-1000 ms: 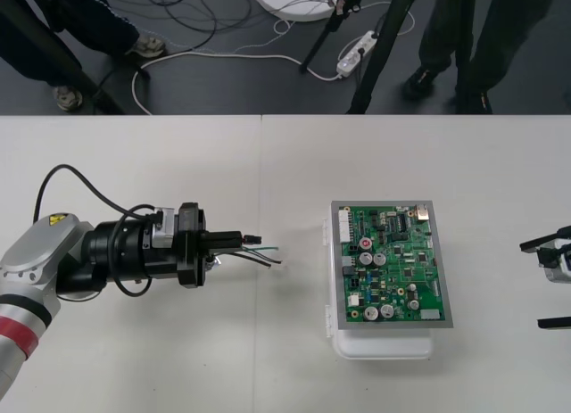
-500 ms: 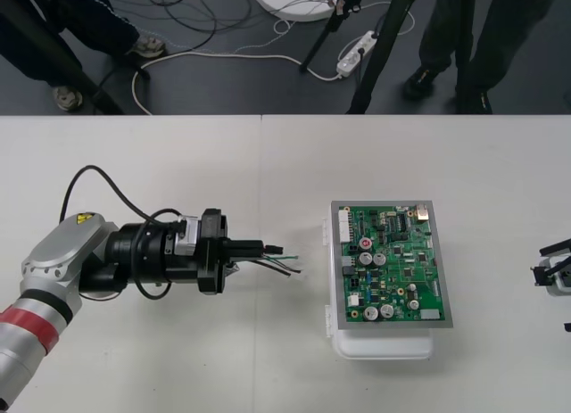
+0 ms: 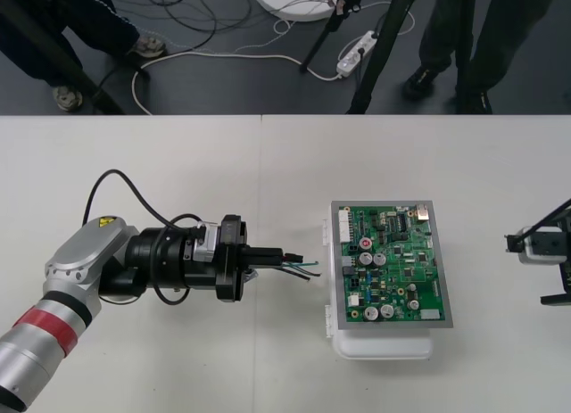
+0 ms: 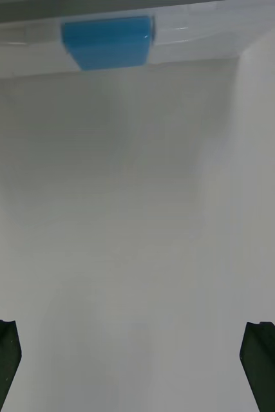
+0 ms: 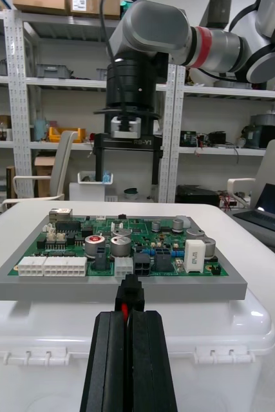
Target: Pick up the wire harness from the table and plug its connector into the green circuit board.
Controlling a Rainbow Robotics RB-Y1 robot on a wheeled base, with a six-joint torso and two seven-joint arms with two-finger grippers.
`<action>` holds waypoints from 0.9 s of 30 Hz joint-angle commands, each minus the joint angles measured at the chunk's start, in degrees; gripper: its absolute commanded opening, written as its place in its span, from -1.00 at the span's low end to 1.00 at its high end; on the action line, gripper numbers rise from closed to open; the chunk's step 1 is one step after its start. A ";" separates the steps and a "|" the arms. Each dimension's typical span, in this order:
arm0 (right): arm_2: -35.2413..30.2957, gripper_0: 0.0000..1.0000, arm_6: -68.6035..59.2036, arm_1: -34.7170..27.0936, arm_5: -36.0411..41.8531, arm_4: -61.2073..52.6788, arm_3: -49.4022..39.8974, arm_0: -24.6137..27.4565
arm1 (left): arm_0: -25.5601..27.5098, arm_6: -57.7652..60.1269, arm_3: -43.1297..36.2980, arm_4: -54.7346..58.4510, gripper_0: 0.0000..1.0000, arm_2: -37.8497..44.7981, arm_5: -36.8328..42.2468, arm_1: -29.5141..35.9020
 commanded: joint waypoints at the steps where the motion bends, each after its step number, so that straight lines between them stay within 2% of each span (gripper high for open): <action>1: 3.79 1.00 -2.42 0.23 -0.09 1.69 -1.07 -4.09 | -2.30 -3.41 -0.46 0.83 -1.00 -2.93 3.16 -1.45; 9: 5.73 1.00 -2.42 2.43 0.26 3.80 -1.07 -5.23 | -2.30 -3.33 -0.38 0.92 -1.00 -3.99 3.95 -2.06; 17: 12.76 1.00 -2.69 2.61 0.35 9.24 -1.16 -8.66 | -2.30 -3.06 -0.38 1.44 -1.00 -4.69 4.83 -2.42; 27: 14.25 1.00 -2.77 5.95 0.35 13.82 -1.33 -9.10 | -2.30 -2.97 -0.46 1.44 -1.00 -5.40 6.41 -2.42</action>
